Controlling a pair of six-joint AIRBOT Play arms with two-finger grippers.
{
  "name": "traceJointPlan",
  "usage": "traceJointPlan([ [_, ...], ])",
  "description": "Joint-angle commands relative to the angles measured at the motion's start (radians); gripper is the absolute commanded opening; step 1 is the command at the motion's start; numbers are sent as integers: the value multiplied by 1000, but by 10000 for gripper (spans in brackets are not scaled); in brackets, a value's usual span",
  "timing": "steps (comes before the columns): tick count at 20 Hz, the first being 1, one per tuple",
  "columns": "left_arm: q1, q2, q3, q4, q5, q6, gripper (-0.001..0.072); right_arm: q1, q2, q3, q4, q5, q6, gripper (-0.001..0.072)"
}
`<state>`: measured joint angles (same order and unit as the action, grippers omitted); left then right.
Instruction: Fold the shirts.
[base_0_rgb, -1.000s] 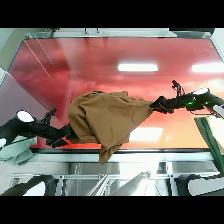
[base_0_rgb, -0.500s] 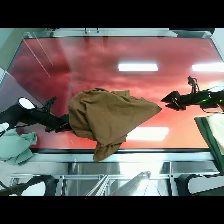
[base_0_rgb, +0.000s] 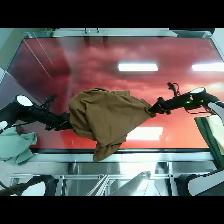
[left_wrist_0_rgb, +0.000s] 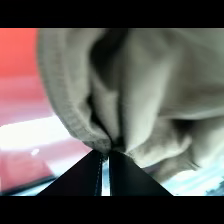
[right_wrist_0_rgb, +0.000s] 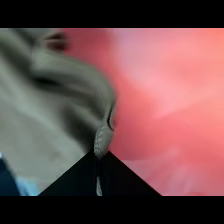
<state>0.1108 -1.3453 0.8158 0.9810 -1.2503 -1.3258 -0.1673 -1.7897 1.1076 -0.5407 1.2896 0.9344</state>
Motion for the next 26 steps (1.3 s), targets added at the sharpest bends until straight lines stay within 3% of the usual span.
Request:
traceJointPlan([
  [1,0,74,64,-69,-88,22,12,21,17,34,287,259,-121,26],
  [4,5,224,277,-97,-202,18,13,2,152,126,564,482,-124,26],
  [7,51,395,537,-249,-200,17,13,-33,415,243,704,457,-124,25],
  [11,201,608,876,-390,-16,77,17,-88,841,396,603,159,-180,27],
  [15,346,731,1017,-310,92,118,19,-91,1150,416,235,-251,-194,26],
  [18,395,649,937,-423,-31,74,19,-91,1089,415,208,-280,-183,27],
  [20,384,551,822,-487,-96,74,19,-90,938,414,207,-243,-108,26],
  [23,312,385,619,-443,-129,80,23,-45,626,414,208,-146,-80,27],
  [24,277,327,550,-426,-119,107,101,-16,522,414,207,-125,-81,27],
  [25,240,265,485,-398,-82,158,293,14,417,414,208,-123,-81,27],
  [26,205,200,425,-371,-9,203,293,47,309,414,208,-144,-83,27],
])
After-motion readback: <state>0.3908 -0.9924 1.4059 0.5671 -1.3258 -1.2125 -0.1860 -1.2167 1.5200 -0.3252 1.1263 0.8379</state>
